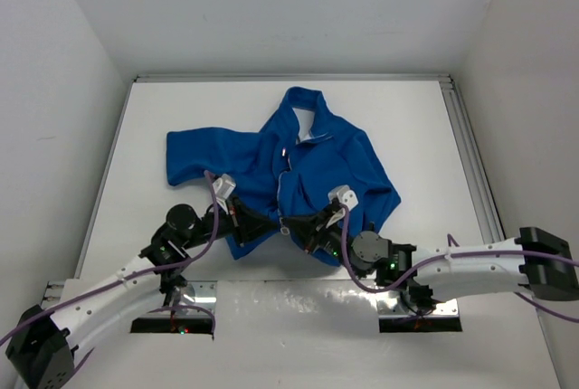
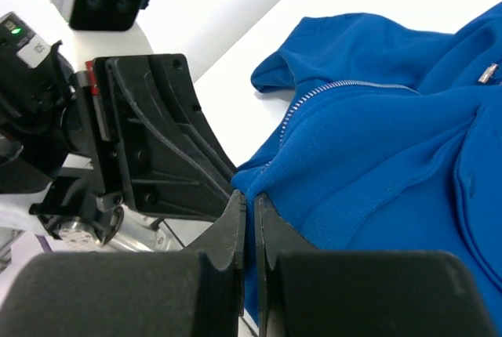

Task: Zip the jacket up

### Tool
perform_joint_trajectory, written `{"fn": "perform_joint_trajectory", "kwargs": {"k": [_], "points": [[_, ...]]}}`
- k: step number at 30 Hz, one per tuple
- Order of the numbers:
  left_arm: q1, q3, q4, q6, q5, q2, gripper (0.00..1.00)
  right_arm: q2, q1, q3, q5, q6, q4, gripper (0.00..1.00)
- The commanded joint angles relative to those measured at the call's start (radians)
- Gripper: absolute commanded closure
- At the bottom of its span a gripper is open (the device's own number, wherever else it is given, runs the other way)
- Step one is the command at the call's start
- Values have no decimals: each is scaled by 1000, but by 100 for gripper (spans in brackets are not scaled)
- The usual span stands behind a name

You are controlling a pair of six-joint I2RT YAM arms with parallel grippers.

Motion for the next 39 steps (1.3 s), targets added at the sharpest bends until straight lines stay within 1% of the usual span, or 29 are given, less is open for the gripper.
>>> {"fn": "perform_joint_trajectory", "kwargs": {"k": [1,2,6,12,15,21,22,26,28,29,32,34,36,37,39], "points": [[-23,36,17,9,33,-19,100,39,-38,76,-4,50,40,100],[-23,35,18,8,45,-30,100,57,-67,77,-15,62,38,100],[-23,20,30,-15,74,-53,100,87,-118,92,-38,98,26,100],[-23,-19,53,-51,100,-48,100,105,-138,125,-32,105,-34,100],[-26,-22,29,-45,99,-25,100,105,-146,128,-23,113,-60,100],[-32,-34,-12,-39,44,16,100,56,-149,161,-60,101,-94,100],[-32,-31,-46,-28,27,18,100,45,-147,166,-69,101,-109,100],[-32,-28,-74,-20,-48,32,100,19,-149,168,-118,125,-124,100],[-32,-8,-74,-2,-32,52,100,21,-149,177,-98,119,-152,100],[-32,-2,-71,-2,-10,70,100,28,-147,195,-80,107,-161,100],[-35,-4,-69,-2,-10,85,100,90,-167,226,-43,100,-192,100],[-35,0,-66,0,10,95,100,140,-201,229,-58,137,-199,100],[-43,-23,-30,-26,45,111,100,191,-250,246,-103,172,-219,100],[-46,-34,10,-35,54,121,100,197,-258,250,-110,174,-227,100],[-46,-36,8,-40,51,131,100,197,-261,269,-110,156,-222,100]]}}
